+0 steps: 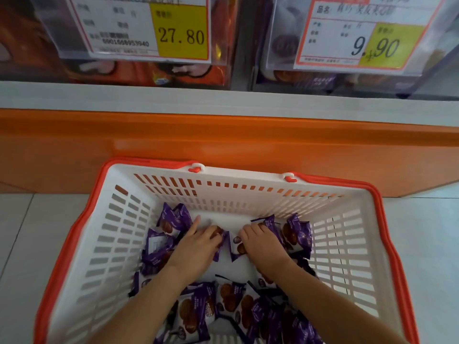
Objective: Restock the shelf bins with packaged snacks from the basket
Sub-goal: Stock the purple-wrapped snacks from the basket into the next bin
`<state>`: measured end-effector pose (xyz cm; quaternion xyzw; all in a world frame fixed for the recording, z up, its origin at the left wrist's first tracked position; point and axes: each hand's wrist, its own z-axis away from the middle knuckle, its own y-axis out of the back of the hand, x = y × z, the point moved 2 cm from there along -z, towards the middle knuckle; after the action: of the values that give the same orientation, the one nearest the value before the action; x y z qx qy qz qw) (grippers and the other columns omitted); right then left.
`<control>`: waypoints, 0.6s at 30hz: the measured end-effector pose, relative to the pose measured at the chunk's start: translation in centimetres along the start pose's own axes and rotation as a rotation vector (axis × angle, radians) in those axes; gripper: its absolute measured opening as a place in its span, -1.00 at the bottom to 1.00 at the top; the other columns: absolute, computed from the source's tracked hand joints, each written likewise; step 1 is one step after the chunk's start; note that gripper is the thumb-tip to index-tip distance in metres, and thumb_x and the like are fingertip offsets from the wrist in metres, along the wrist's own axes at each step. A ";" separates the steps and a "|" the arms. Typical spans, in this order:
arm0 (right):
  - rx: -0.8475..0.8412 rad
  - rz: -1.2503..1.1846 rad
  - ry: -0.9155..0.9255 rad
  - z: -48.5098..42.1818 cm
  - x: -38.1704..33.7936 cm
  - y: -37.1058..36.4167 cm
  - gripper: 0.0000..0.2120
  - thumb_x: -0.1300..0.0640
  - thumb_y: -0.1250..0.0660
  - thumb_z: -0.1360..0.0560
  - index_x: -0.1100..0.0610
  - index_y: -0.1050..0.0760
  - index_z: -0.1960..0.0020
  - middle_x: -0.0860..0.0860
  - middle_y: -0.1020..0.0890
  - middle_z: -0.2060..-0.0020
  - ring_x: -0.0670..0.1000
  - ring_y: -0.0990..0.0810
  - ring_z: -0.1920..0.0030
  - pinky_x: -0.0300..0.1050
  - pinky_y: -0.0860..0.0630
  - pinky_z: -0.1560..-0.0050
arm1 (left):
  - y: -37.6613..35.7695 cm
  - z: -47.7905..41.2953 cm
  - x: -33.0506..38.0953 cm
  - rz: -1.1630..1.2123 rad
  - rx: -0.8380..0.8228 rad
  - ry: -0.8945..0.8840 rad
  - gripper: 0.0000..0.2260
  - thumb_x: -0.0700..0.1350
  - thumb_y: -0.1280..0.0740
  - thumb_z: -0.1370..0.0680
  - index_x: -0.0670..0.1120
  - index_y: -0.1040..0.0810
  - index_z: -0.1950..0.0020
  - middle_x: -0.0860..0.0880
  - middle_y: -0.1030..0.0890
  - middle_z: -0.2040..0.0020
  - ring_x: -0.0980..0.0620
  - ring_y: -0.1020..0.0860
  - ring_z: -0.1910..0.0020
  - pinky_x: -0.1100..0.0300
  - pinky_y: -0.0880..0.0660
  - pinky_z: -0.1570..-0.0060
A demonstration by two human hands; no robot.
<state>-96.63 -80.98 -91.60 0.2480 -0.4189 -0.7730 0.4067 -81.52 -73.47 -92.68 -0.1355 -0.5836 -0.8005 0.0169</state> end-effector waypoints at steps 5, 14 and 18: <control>0.098 -0.145 -0.073 1.4 0.7 0.1 -0.63 0.21 -0.33 -0.44 0.22 -0.42 -0.24 0.16 -0.52 -0.15 0.16 -0.49 -0.19 -0.05 -0.40 -0.21 | -0.6 -1.6 1.4 0.224 -0.120 0.197 -0.50 -0.21 -0.30 -0.56 -0.06 -0.21 -0.46 -0.09 -0.25 -0.39 -0.10 -0.33 -0.32 0.08 -0.30 -0.32; 0.057 -0.346 -0.302 4.2 2.8 2.4 -0.47 -0.14 -0.26 -0.52 0.13 -0.23 -0.35 0.05 -0.37 -0.26 0.05 -0.34 -0.30 -0.13 -0.36 -0.25 | -0.5 -2.7 2.2 0.222 -0.186 0.401 -0.16 -0.25 -0.35 -0.52 -0.05 0.19 -0.56 -0.12 -0.43 -0.28 -0.09 -0.46 -0.20 0.11 -0.39 -0.18; 0.086 -0.398 -0.318 5.4 2.8 4.0 -0.50 -0.15 -0.29 -0.50 0.12 -0.27 -0.27 0.02 -0.39 -0.20 0.04 -0.38 -0.24 -0.13 -0.40 -0.15 | -1.1 -2.1 3.0 0.246 -0.183 0.438 -0.20 -0.05 -0.35 -0.54 -0.08 0.14 -0.56 -0.08 -0.53 -0.18 -0.06 -0.49 -0.17 0.14 -0.37 -0.17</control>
<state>-100.39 -82.19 -85.51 0.2177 -0.4530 -0.8486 0.1649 -85.03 -74.73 -93.61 -0.0299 -0.4703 -0.8521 0.2278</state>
